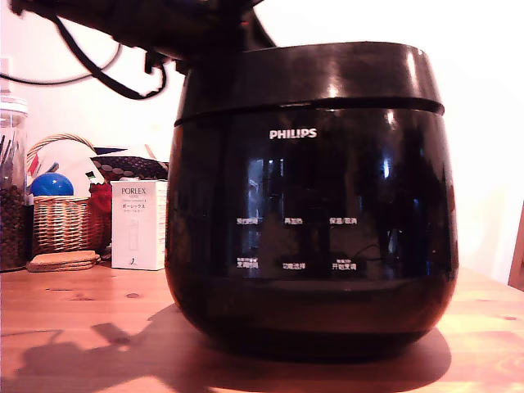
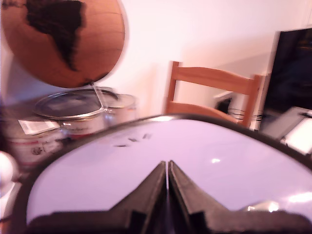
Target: Close the rice cooker by pressing the lid down with medium force
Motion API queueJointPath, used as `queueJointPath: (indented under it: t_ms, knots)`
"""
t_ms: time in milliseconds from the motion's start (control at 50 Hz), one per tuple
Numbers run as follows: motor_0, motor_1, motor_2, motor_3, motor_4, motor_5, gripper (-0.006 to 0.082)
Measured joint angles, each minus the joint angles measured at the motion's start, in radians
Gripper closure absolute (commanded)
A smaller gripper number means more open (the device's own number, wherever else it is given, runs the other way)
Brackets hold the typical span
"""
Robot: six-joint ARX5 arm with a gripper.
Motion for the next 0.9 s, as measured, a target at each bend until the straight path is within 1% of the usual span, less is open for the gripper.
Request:
queueJointPath:
  t_ms: [400, 620, 900]
  knots:
    - [-0.028, 0.071, 0.006, 0.126, -0.013, 0.003, 0.0791]
    - [-0.059, 0.071, 0.007, 0.118, -0.058, 0.008, 0.0791]
    - [-0.065, 0.07, 0.015, 0.071, -0.079, 0.016, 0.0791]
